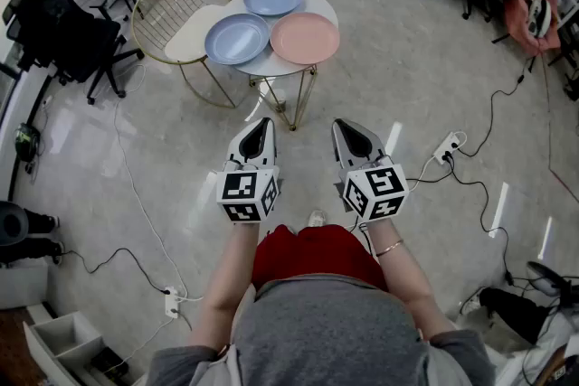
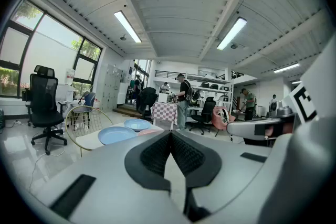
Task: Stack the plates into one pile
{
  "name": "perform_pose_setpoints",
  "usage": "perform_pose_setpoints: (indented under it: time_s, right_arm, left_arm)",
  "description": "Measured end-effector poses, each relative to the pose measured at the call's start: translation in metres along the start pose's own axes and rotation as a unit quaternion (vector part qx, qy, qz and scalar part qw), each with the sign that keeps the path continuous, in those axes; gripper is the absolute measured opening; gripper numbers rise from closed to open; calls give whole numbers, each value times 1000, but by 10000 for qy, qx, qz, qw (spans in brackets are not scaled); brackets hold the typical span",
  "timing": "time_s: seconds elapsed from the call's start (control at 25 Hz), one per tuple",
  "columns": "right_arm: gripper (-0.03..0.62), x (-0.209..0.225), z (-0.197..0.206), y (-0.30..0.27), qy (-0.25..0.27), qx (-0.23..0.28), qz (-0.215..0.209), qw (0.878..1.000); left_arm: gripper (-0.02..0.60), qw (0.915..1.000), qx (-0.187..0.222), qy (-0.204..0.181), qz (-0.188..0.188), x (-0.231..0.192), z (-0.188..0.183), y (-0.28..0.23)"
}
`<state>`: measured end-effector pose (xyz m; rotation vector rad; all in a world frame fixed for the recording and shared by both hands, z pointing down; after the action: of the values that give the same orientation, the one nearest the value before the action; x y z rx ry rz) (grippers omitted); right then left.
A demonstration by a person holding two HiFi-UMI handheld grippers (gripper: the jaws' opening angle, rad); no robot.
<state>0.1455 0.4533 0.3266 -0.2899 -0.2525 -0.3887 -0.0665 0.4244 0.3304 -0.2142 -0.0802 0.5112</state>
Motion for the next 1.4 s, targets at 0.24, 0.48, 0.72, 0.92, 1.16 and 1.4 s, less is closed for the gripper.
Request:
perform_pose_setpoints:
  time_s: [0.24,0.48,0.72,0.92,1.16,1.4]
  right_arm:
    - [28,13,-5,-5,73,25,-58,10000]
    - [29,38,-10,-11,-88,58,-43,9999]
    - [29,61,-8,-12,-221,28,-1,9998]
    - [31,74,-6,-14,-345,24,59,9994]
    - [29,84,-8,-23,-448,29,136,9989]
    - [29,90,-11,-42,-501,25,257,9984]
  left_arm:
    - [15,9999,-107,-120,-11,9,0,-16]
    - [15,9998,-142,-113,-100,14,1,-27]
    - [15,9995,-267,-44,-131,21,4,-38]
    - [15,9990,-393,-26,-201,22,9,-44]
    - [15,9988,-444,45,-223,10,9,-57]
    - [15,9985,-506,88,-179,-9,12,-78]
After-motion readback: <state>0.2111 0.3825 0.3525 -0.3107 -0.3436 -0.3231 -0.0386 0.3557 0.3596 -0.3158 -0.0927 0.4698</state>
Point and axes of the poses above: the fingertips, and each gripper's own axes: y backward along the fingers, x to its right, z out of its underside, the point moved 9 cm from there along y, backward along the fingers, and after that the axes turned 8 degrees about -y, right-handed, at the moved point
